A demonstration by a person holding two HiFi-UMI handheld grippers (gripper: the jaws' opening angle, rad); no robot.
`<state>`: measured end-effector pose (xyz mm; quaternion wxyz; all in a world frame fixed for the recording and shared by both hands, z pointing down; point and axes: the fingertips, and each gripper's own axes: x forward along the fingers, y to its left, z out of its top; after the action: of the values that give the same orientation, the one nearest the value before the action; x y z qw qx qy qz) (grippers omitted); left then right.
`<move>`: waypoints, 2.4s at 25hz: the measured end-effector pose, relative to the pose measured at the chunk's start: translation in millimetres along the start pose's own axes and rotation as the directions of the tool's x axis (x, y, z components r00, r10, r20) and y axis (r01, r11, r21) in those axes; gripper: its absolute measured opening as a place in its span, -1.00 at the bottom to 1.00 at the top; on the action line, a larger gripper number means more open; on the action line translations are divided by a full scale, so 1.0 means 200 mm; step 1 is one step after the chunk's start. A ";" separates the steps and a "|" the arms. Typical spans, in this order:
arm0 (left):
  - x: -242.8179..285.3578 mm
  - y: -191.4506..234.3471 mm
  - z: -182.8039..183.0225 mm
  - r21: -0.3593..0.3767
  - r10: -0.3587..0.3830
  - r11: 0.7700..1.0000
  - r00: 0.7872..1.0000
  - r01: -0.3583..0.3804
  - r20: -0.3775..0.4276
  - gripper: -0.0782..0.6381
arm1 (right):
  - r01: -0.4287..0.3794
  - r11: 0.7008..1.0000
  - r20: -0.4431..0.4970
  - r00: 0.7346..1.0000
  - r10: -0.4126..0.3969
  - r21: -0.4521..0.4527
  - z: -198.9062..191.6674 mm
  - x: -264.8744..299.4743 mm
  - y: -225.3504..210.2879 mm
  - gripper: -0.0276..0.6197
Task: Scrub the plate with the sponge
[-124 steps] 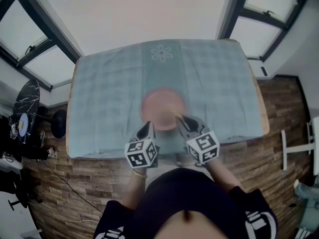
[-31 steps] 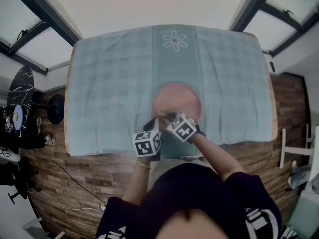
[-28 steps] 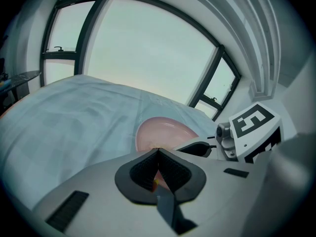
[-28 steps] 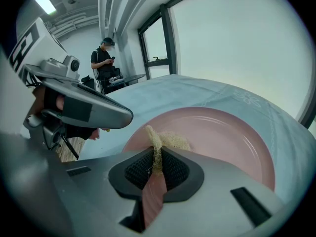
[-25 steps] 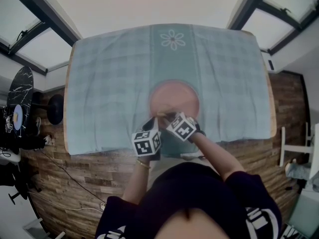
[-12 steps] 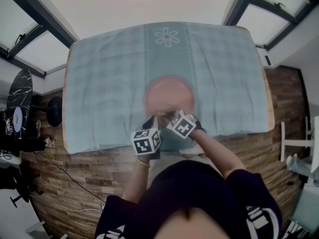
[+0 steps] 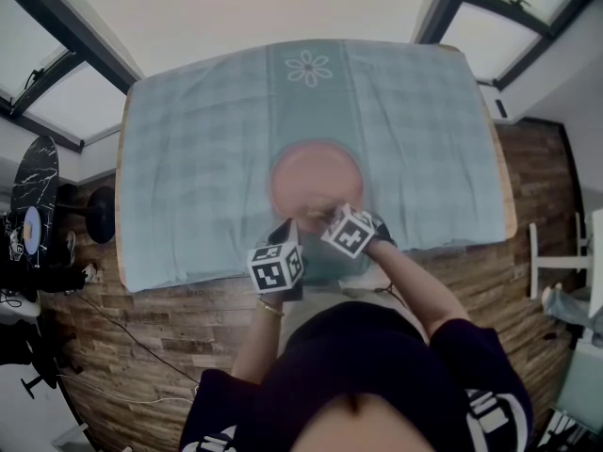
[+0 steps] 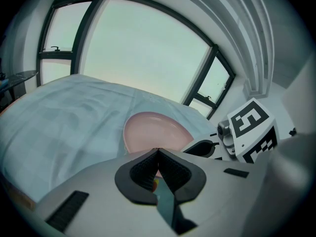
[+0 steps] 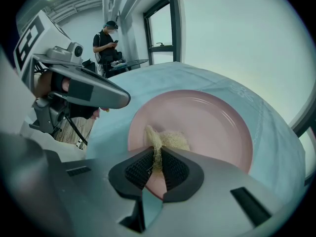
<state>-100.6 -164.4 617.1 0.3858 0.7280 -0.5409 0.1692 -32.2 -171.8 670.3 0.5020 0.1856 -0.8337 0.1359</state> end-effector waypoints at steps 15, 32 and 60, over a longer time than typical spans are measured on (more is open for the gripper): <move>0.03 0.00 0.01 0.002 -0.018 1.000 1.000 0.018 -0.014 -0.75 | 0.088 0.995 -0.055 0.995 -0.086 0.049 -0.08 -0.05 -0.17 -0.80; 0.09 0.04 0.05 -0.004 -0.022 1.000 0.999 0.022 -0.031 -0.75 | 0.138 0.987 -0.061 0.989 -0.133 0.083 0.02 0.00 -0.41 -0.80; 0.19 0.11 0.09 -0.004 -0.009 1.000 0.998 0.009 -0.061 -0.75 | 0.066 0.998 -0.038 0.997 -0.065 0.015 0.25 0.12 -0.43 -0.80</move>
<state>-110.7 -205.6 638.2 0.4043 0.7242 -0.5258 0.1887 -43.9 -273.9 672.3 0.5200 0.2144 -0.8166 0.1297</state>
